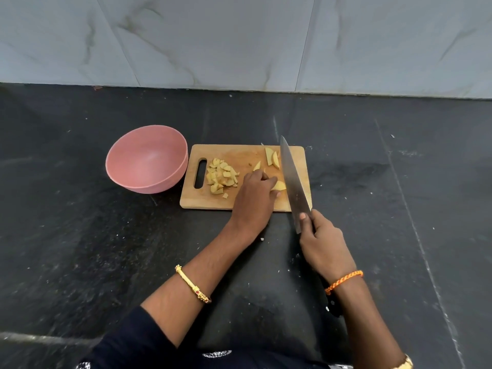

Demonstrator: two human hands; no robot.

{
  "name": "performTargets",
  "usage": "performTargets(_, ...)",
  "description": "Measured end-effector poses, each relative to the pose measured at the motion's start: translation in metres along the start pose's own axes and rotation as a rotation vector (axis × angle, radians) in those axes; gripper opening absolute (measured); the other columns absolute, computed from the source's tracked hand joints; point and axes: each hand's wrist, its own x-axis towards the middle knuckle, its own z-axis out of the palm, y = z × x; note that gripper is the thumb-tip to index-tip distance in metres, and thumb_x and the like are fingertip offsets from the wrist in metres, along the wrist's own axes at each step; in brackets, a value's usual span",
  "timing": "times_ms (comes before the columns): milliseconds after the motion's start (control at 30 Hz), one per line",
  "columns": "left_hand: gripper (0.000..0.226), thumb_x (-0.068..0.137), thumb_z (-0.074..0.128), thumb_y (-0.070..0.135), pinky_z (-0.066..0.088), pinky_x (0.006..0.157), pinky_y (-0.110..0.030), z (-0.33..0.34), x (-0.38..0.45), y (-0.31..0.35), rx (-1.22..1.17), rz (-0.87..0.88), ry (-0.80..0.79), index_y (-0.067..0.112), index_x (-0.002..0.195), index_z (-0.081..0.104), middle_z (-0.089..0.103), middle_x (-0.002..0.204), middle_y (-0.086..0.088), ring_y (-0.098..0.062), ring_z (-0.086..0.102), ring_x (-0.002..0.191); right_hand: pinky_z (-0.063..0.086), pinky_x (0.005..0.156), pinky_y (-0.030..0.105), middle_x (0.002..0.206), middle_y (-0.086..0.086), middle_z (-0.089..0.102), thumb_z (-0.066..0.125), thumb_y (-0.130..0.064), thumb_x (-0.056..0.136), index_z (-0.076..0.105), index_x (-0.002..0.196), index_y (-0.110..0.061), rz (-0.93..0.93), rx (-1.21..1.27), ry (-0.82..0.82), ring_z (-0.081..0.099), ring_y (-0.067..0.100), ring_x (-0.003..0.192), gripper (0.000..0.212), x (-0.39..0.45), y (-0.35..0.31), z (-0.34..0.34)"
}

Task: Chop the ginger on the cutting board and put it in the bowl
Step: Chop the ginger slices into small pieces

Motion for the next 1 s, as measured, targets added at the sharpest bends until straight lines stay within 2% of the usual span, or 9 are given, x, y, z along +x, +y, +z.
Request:
performTargets(133,0.032,0.089,0.061,0.018,0.045,0.084,-0.032,0.001,0.003,0.001,-0.02,-0.006,0.024,0.005,0.119,0.062,0.057,0.099,-0.01,-0.022,0.048,0.101,0.036,0.061,0.034,0.064,0.008,0.051,0.036,-0.027,0.101,0.041,0.081,-0.011,-0.021,-0.057,0.049,0.05,0.036,0.072,0.026,0.005,-0.005,0.013)
performTargets(267,0.028,0.09,0.059,0.017,0.045,0.08,-0.034,0.003,0.006,0.002,-0.023,0.001,0.021,0.004,0.113,0.065,0.052,0.092,-0.009,-0.021,0.048,0.094,0.042,0.066,0.038,0.075,0.016,0.053,0.032,-0.028,0.101,0.04,0.088,-0.014,0.013,-0.112,0.092,0.053,0.041,0.077,0.02,0.01,-0.011,0.022)
performTargets(367,0.024,0.09,0.058,0.016,0.045,0.077,-0.034,0.005,0.007,0.0,-0.02,0.016,0.031,0.002,0.109,0.066,0.045,0.087,-0.005,-0.021,0.046,0.09,0.037,0.067,0.037,0.08,0.016,0.048,0.03,-0.024,0.101,0.041,0.1,-0.01,0.045,-0.225,0.091,0.054,0.044,0.084,0.018,0.011,-0.015,0.025)
performTargets(433,0.024,0.09,0.058,0.015,0.044,0.075,-0.033,0.006,0.007,0.001,-0.02,0.026,0.045,0.002,0.109,0.066,0.043,0.086,-0.004,-0.021,0.045,0.089,0.036,0.066,0.036,0.084,0.017,0.049,0.031,-0.02,0.1,0.041,0.106,-0.008,0.055,-0.281,0.068,0.051,0.042,0.08,0.017,0.012,-0.02,0.024)
performTargets(533,0.024,0.089,0.06,0.013,0.045,0.075,-0.034,0.007,0.007,0.001,-0.024,0.032,0.064,0.002,0.109,0.066,0.048,0.087,-0.008,-0.021,0.046,0.089,0.036,0.068,0.035,0.097,0.021,0.053,0.033,-0.017,0.099,0.042,0.109,-0.008,0.095,-0.333,0.017,0.044,0.035,0.078,0.016,0.013,-0.028,0.021)
performTargets(700,0.027,0.088,0.061,0.013,0.045,0.077,-0.033,0.006,0.005,0.002,-0.069,0.005,0.091,0.003,0.113,0.066,0.058,0.092,-0.013,-0.024,0.051,0.091,0.04,0.071,0.036,0.106,0.02,0.055,0.037,-0.018,0.098,0.042,0.113,-0.01,0.153,-0.391,-0.043,0.055,0.039,0.093,0.018,-0.001,-0.028,0.016)
performTargets(833,0.023,0.087,0.062,0.01,0.047,0.078,-0.034,0.005,0.002,-0.002,-0.095,0.01,0.086,0.004,0.108,0.068,0.06,0.089,-0.011,-0.022,0.052,0.09,0.05,0.08,0.041,0.091,0.013,0.053,0.034,-0.027,0.1,0.047,0.104,-0.014,0.165,-0.364,-0.077,0.059,0.036,0.089,0.018,-0.024,-0.014,0.0)
performTargets(933,0.02,0.087,0.06,0.001,0.047,0.079,-0.029,0.002,-0.002,-0.003,-0.094,0.057,0.067,-0.001,0.105,0.069,0.061,0.091,-0.012,-0.022,0.054,0.093,0.045,0.067,0.034,0.077,0.011,0.055,0.035,-0.029,0.1,0.046,0.089,-0.015,0.091,-0.248,0.026,0.055,0.031,0.072,0.021,-0.039,-0.01,-0.004)
performTargets(1000,0.02,0.086,0.06,-0.002,0.049,0.08,-0.029,0.001,-0.003,-0.004,-0.104,0.062,0.073,-0.002,0.104,0.068,0.062,0.093,-0.012,-0.022,0.055,0.094,0.044,0.063,0.034,0.074,0.012,0.056,0.034,-0.029,0.1,0.045,0.087,-0.014,0.051,-0.184,0.079,0.055,0.032,0.069,0.022,-0.036,-0.01,0.001)
